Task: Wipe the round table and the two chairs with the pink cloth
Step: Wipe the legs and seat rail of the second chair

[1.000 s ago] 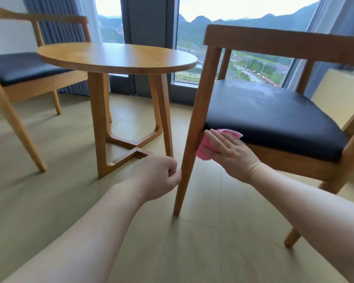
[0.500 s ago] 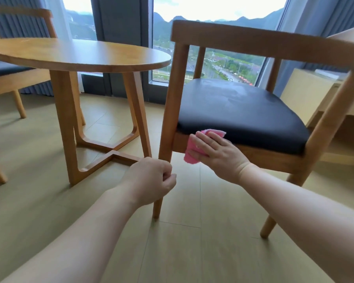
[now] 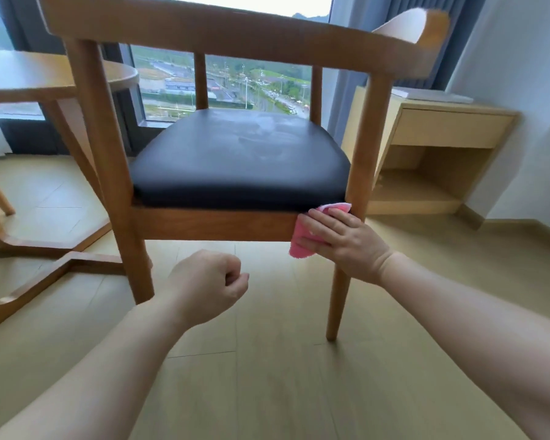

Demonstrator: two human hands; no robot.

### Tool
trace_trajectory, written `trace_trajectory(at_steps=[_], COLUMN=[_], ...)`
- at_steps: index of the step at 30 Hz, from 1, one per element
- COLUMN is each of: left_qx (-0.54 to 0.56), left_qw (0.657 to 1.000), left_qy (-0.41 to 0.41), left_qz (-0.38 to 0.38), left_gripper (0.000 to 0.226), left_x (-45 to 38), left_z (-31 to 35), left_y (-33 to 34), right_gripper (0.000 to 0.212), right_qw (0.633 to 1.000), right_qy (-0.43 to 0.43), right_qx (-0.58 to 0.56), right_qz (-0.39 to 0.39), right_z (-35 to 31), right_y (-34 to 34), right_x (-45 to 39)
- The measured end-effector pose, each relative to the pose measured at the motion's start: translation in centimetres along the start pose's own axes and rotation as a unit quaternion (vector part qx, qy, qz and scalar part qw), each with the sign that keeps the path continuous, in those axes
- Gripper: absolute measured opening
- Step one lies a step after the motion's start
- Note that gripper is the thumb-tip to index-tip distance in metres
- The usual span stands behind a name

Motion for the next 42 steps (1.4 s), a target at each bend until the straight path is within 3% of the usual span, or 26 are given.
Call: trace_trajectory(at_steps=[4, 18, 30, 37, 42], left_qx=[-0.003, -0.007, 0.037, 0.04, 0.04], left_qw=[1.0, 0.999, 0.996, 0.994, 0.993], left_qy=[0.015, 0.035, 0.055, 0.07, 0.071], left_qz=[-0.009, -0.005, 0.053, 0.076, 0.085], left_gripper=[0.041, 0.038, 0.042, 0.043, 0.041], left_x=[-0.7, -1.0, -1.1, -0.9, -0.9], left_z=[1.9, 3.7, 4.5, 4.2, 4.2], left_y=[1.4, 1.7, -1.4, -2.6, -3.1], right_gripper=[0.062, 0.065, 0.063, 0.074, 0.067], right_qw=[0.999, 0.997, 0.993, 0.992, 0.992], right_qy=[-0.011, -0.035, -0.067, -0.056, -0.008], right_qx=[0.025, 0.045, 0.075, 0.094, 0.114], right_qz=[-0.042, -0.058, -0.059, -0.058, -0.043], right_z=[0.8, 2.2, 7.5, 11.6, 14.0], right_y=[0.4, -0.2, -4.1, -7.1, -9.6], right_x=[3.2, 5.0, 3.7, 1.5, 0.1])
Point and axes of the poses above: each hand's wrist, its own x-axis away from the middle knuckle, its own y-axis out of the palm, z = x × y, the point moved 4 cm from there along -x, towards the middle knuckle, and after that the axes turned 7 degrees about -y, right-handed, at the moved point
